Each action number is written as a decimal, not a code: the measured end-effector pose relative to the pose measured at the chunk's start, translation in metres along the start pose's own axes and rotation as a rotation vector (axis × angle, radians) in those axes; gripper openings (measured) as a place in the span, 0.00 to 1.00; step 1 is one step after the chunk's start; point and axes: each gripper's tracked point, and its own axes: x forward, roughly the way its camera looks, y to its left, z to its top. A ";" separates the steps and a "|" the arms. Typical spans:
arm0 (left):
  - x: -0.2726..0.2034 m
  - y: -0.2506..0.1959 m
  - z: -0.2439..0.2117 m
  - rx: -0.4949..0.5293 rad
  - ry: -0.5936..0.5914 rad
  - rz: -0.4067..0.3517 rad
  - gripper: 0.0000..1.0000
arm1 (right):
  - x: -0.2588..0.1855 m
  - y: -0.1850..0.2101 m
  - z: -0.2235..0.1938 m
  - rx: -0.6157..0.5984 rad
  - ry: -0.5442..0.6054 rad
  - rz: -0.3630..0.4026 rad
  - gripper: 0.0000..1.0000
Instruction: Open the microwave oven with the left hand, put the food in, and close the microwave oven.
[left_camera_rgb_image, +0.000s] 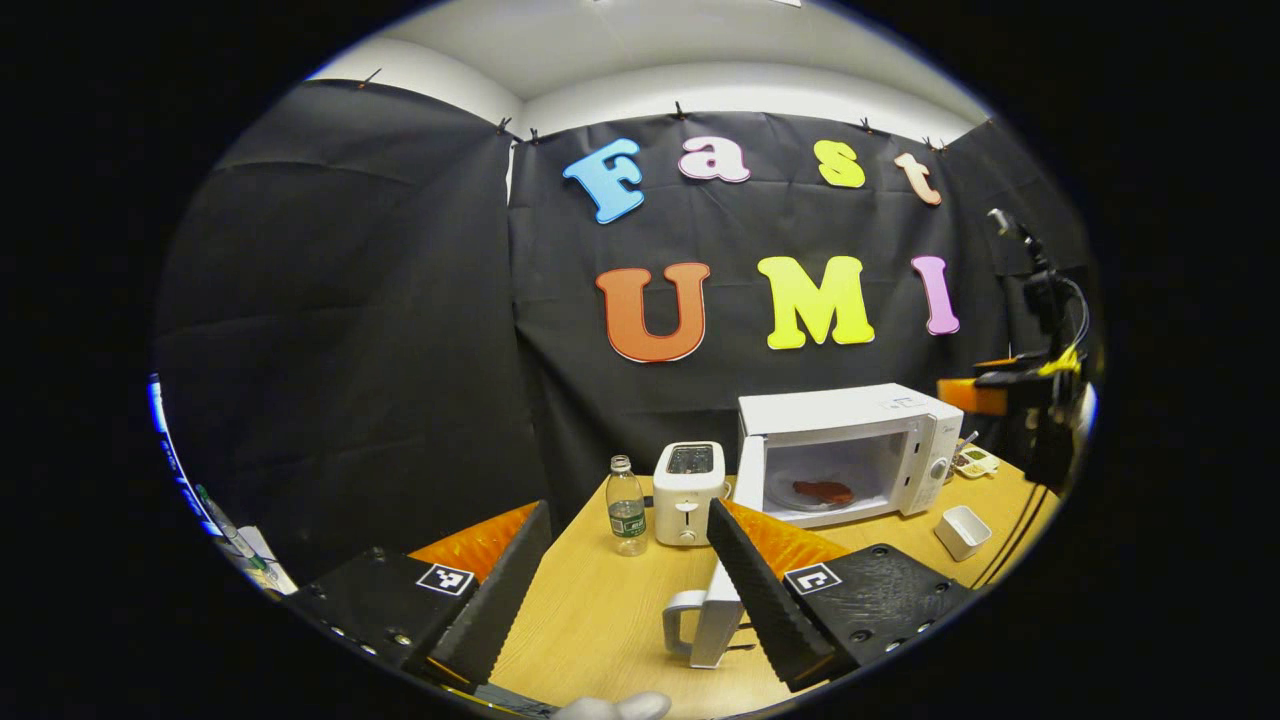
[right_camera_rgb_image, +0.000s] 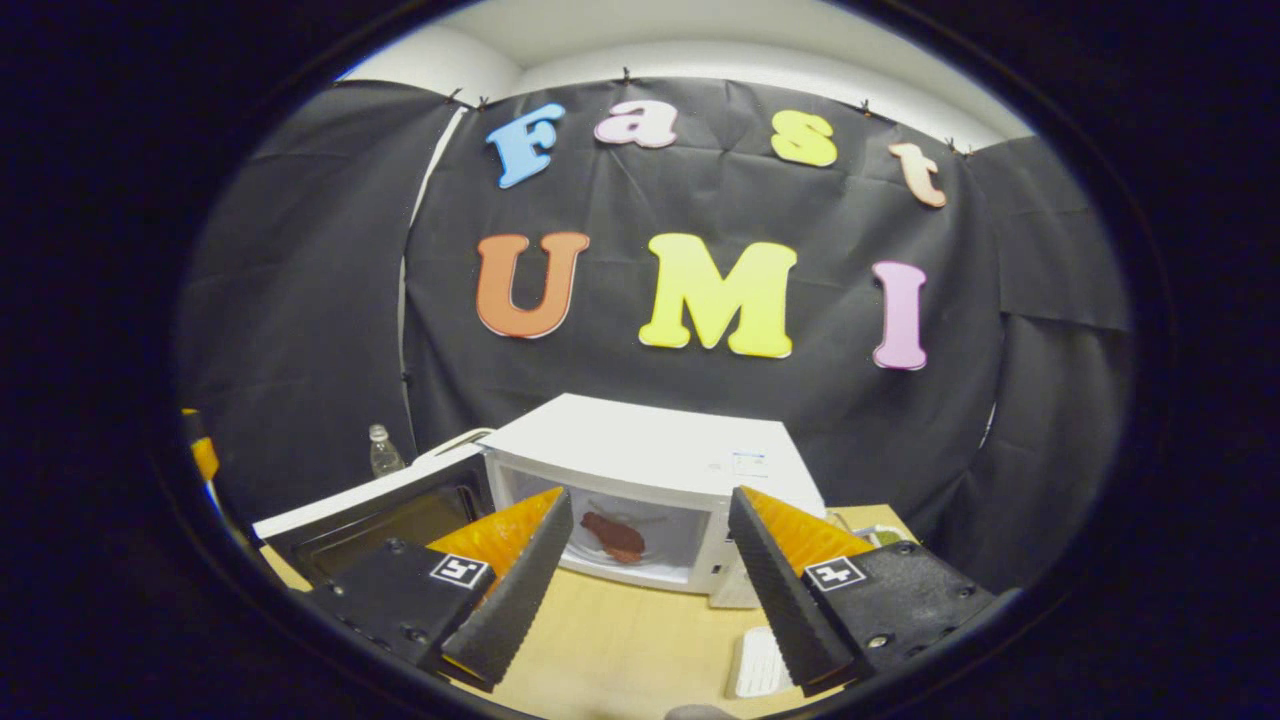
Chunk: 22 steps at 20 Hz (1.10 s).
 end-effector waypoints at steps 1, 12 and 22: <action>0.001 0.002 -0.005 0.003 0.005 -0.005 0.89 | -0.018 -0.004 -0.001 0.015 0.017 0.014 0.95; 0.027 0.003 -0.069 -0.003 0.097 -0.056 0.95 | -0.148 -0.091 0.001 0.039 0.084 -0.169 1.00; 0.057 0.002 -0.115 -0.018 0.143 -0.086 0.00 | -0.161 -0.093 0.003 0.072 0.099 -0.159 1.00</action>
